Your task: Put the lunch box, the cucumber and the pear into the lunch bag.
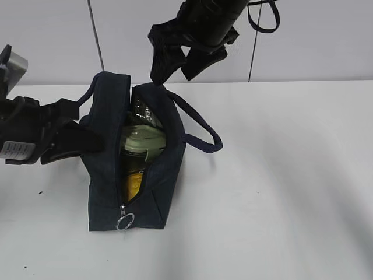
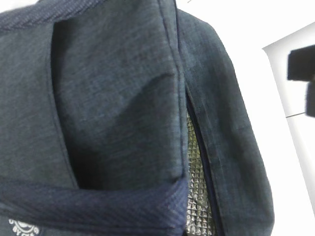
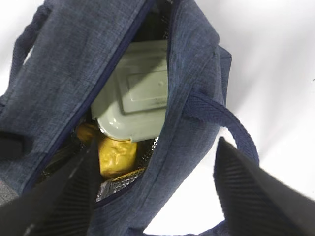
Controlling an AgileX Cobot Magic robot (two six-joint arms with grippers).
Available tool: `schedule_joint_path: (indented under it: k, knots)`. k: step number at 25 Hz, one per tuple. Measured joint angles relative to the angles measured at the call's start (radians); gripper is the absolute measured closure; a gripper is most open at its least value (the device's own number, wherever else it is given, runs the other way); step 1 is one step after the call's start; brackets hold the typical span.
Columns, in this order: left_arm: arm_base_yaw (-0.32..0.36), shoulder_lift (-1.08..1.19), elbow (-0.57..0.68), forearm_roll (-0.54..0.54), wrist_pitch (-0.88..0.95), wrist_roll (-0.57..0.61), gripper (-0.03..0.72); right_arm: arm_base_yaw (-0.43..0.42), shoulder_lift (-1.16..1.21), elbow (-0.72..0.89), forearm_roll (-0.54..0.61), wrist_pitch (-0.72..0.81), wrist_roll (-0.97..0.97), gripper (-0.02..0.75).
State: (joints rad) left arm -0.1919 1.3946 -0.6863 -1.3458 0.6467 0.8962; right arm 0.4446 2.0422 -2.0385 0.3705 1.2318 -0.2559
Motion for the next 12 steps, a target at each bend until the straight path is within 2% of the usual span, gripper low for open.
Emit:
schedule_joint_path:
  k: [12]
  knots:
    - [0.0, 0.0, 0.0, 0.0, 0.0, 0.0, 0.707, 0.0, 0.167, -0.006, -0.003, 0.004, 0.004, 0.195]
